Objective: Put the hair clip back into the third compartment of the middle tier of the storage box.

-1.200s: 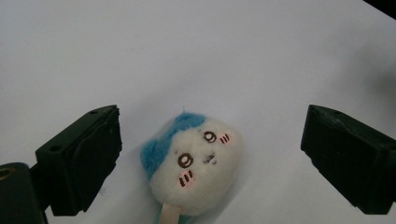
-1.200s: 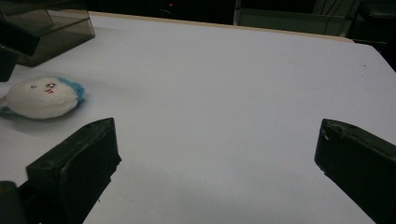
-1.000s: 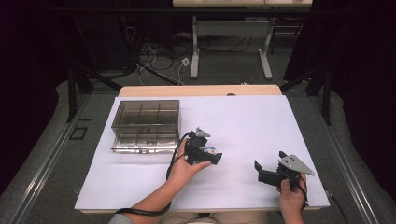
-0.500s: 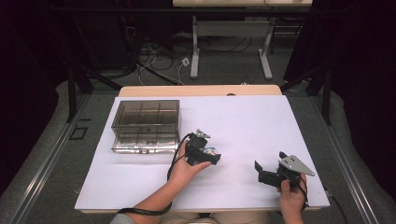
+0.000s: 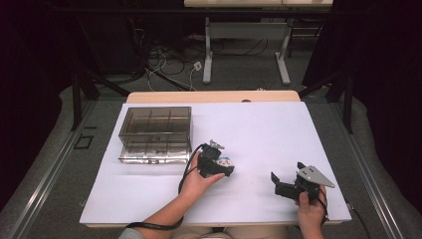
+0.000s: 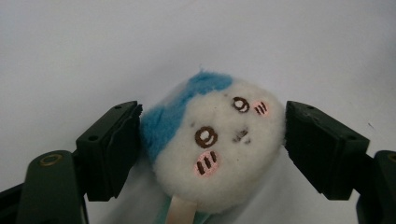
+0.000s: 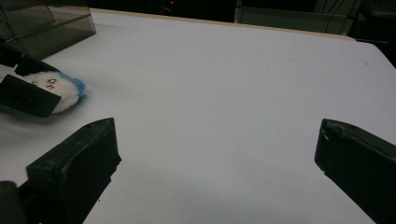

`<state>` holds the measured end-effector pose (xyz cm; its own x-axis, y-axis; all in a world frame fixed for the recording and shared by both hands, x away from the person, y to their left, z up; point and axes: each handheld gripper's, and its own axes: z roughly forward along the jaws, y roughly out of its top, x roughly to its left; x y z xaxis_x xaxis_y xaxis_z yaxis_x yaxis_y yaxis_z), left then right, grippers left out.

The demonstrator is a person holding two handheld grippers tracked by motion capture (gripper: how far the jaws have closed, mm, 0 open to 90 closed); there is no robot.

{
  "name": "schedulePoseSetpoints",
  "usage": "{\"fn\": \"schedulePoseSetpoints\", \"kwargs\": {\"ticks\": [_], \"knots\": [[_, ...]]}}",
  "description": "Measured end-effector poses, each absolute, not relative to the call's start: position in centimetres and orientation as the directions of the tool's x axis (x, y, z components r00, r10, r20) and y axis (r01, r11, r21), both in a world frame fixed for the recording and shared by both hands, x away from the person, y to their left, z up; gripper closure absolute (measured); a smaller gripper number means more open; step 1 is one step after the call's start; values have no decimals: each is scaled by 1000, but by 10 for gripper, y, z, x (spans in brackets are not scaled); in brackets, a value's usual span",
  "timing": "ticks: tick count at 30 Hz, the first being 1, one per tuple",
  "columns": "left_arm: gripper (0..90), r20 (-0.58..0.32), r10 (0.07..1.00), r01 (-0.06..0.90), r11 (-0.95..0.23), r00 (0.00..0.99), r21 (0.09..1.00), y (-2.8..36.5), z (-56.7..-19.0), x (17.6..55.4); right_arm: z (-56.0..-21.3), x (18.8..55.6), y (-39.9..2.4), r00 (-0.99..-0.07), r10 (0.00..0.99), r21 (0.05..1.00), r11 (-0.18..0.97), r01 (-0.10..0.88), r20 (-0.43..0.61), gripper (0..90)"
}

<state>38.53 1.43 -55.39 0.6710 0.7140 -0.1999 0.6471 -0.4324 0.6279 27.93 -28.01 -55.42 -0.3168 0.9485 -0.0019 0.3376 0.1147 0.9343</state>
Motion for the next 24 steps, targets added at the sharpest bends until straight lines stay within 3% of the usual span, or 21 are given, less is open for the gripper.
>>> {"fn": "schedulePoseSetpoints", "kwargs": {"ticks": [6,24], "knots": [[279,-207,714,655,-434,669,619,15,-552,385,-555,280,-280,-319,948,934,115,337,-2,0],[332,-184,705,640,-460,684,616,14,-544,381,-555,280,-280,-320,947,933,117,341,-2,2]]}}
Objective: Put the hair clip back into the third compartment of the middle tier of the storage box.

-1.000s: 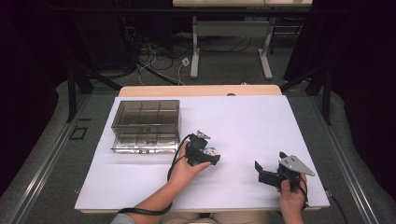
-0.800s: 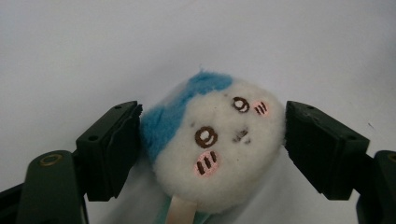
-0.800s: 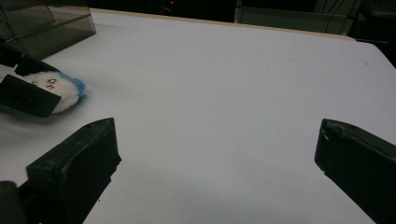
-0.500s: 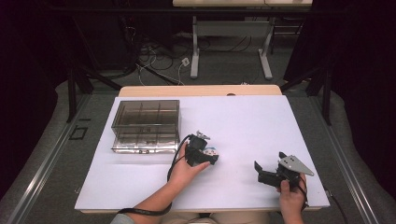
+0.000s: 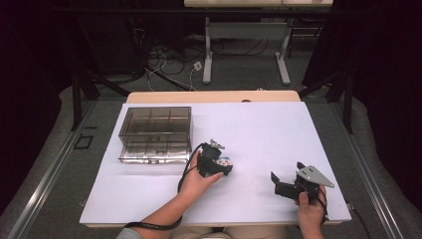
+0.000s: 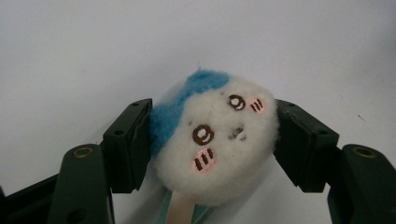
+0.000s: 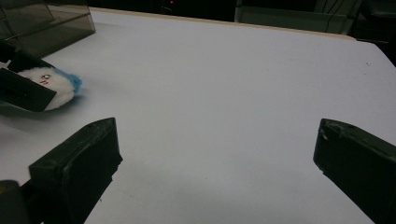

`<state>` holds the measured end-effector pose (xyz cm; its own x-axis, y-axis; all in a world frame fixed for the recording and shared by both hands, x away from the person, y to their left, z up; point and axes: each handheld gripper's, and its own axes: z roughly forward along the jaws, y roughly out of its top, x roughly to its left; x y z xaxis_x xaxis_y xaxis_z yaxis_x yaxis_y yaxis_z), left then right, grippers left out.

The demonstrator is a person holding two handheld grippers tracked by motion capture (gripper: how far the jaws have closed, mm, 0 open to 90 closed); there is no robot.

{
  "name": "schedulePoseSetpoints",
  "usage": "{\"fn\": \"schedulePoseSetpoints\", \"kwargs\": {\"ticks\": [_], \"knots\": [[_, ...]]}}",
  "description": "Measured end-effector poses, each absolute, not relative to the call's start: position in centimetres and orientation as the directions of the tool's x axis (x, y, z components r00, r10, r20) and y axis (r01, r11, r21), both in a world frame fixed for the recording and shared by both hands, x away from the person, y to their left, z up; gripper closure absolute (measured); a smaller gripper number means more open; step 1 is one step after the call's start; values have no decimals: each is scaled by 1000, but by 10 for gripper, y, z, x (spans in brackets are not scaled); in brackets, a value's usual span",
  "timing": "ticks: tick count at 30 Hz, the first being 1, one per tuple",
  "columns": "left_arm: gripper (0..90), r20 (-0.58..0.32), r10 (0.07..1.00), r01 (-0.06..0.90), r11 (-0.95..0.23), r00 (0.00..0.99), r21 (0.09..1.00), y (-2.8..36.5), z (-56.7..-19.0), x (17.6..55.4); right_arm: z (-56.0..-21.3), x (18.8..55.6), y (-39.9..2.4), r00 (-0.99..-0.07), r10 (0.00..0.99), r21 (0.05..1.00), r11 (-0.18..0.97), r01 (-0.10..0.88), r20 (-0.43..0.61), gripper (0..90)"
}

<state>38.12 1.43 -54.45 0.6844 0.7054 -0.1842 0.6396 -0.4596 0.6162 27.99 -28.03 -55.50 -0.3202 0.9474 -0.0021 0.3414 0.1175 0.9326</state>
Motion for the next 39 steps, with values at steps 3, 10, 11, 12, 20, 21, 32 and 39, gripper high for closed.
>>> {"fn": "schedulePoseSetpoints", "kwargs": {"ticks": [3,10,11,12,20,21,32,39], "knots": [[332,-154,691,615,-490,706,618,16,-542,382,-556,281,-280,-319,948,936,112,334,0,3],[332,-142,679,600,-506,720,619,15,-536,379,-555,280,-280,-316,949,932,116,343,-1,3],[332,-141,680,598,-502,719,625,15,-536,379,-555,280,-280,-317,948,933,115,340,-1,3],[332,-141,681,597,-500,719,627,15,-534,378,-555,280,-280,-318,948,934,114,338,0,3],[332,-120,679,578,-504,725,642,18,-527,377,-555,280,-279,-321,947,933,113,341,2,3],[331,-120,679,578,-504,725,642,18,-527,377,-555,280,-279,-321,947,933,113,341,2,3],[332,-119,679,569,-493,725,658,26,-516,375,-556,281,-279,-320,947,934,108,340,7,3],[332,-124,681,563,-474,722,678,37,-507,375,-556,281,-279,-319,948,934,107,340,7,3]]}}
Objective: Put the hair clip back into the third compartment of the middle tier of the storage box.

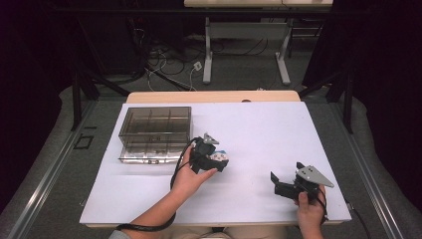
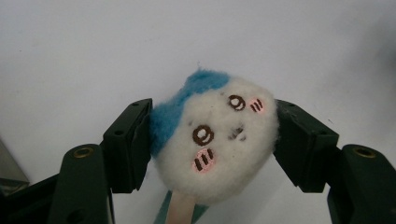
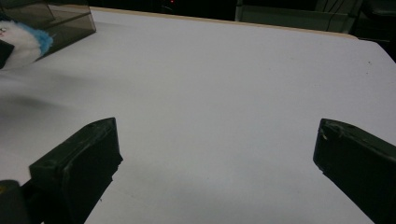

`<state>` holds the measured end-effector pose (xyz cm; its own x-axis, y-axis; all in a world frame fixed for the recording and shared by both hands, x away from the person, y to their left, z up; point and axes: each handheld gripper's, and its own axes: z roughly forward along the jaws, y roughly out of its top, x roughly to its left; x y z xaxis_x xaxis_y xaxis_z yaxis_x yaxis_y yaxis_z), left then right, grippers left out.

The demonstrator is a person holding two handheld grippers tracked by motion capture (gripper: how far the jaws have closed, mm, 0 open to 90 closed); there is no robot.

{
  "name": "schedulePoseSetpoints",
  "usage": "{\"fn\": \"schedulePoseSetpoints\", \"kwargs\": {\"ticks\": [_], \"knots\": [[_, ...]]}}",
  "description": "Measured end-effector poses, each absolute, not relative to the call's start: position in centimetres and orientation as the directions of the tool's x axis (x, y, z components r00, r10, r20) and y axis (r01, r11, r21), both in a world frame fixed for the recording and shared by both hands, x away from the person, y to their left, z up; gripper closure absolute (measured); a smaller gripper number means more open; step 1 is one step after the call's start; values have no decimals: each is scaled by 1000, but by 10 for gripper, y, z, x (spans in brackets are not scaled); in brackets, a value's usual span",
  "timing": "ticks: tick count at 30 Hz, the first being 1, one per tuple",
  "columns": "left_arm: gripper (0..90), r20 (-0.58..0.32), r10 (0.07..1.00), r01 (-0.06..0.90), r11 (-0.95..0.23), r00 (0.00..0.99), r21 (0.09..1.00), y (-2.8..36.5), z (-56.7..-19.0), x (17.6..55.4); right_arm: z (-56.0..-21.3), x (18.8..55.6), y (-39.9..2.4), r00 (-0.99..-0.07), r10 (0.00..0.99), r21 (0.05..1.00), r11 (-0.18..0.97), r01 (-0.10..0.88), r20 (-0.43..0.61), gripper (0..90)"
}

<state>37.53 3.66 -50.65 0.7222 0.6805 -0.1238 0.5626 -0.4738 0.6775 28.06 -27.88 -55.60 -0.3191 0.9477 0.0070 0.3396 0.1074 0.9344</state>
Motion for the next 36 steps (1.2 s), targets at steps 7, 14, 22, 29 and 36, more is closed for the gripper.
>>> {"fn": "schedulePoseSetpoints", "kwargs": {"ticks": [7,14,22,29,36], "knots": [[334,-136,687,557,-439,714,705,48,-501,373,-556,281,-278,-320,947,934,108,341,7,3],[333,-137,685,554,-437,716,709,60,-494,373,-556,281,-278,-323,946,934,108,341,9,3],[333,-145,697,557,-411,702,722,79,-487,375,-556,280,-278,-321,947,931,116,345,1,4],[336,-140,717,546,-374,683,750,96,-481,374,-556,281,-278,-321,947,932,115,343,1,4],[336,-142,728,546,-355,671,759,111,-478,376,-556,280,-277,-325,946,929,124,350,-4,4]]}}
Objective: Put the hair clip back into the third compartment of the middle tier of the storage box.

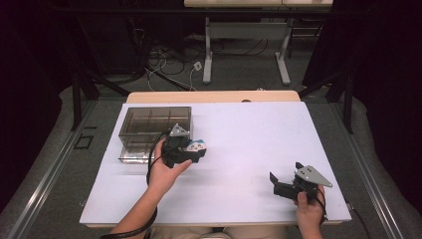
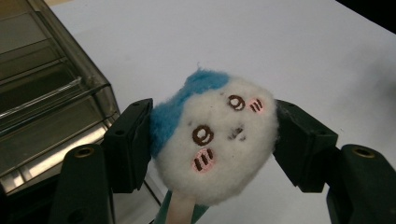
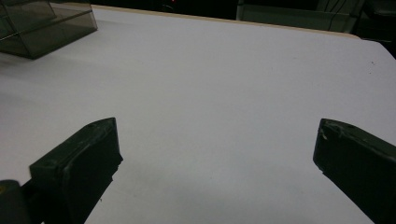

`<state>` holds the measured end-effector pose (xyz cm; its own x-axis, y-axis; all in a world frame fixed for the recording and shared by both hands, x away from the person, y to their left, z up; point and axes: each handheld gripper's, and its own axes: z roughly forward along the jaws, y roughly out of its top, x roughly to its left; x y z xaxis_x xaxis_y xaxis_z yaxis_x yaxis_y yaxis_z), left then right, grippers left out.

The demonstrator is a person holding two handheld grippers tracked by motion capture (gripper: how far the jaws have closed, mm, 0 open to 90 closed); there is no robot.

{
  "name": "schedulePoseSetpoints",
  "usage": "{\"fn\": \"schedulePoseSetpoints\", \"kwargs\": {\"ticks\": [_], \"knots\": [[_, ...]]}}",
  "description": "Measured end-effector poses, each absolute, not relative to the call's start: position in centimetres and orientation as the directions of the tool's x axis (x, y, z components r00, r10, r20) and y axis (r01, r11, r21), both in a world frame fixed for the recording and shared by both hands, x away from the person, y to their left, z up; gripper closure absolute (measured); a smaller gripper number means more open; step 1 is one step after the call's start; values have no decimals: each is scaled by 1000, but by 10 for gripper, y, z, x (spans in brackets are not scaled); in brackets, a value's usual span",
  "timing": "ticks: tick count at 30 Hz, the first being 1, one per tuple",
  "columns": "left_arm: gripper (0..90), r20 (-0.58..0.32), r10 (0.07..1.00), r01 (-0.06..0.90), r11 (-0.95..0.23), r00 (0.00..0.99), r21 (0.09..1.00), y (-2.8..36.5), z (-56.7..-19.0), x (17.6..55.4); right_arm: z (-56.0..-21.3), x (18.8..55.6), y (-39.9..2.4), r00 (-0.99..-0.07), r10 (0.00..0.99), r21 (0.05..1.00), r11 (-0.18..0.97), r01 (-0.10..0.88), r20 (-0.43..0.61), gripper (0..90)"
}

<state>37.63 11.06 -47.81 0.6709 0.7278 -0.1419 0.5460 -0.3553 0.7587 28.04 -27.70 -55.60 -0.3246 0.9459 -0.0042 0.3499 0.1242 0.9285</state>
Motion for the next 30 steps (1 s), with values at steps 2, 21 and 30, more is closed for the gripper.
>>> {"fn": "schedulePoseSetpoints", "kwargs": {"ticks": [2,21,30], "knots": [[336,-152,737,551,-334,659,765,117,-477,377,-556,281,-276,-326,945,930,121,347,-2,4],[336,-120,763,545,-333,635,769,148,-477,382,-557,281,-275,-326,945,930,121,346,-2,4],[335,-67,760,521,-375,646,767,158,-479,384,-556,280,-275,-325,946,926,127,357,-5,4]]}}
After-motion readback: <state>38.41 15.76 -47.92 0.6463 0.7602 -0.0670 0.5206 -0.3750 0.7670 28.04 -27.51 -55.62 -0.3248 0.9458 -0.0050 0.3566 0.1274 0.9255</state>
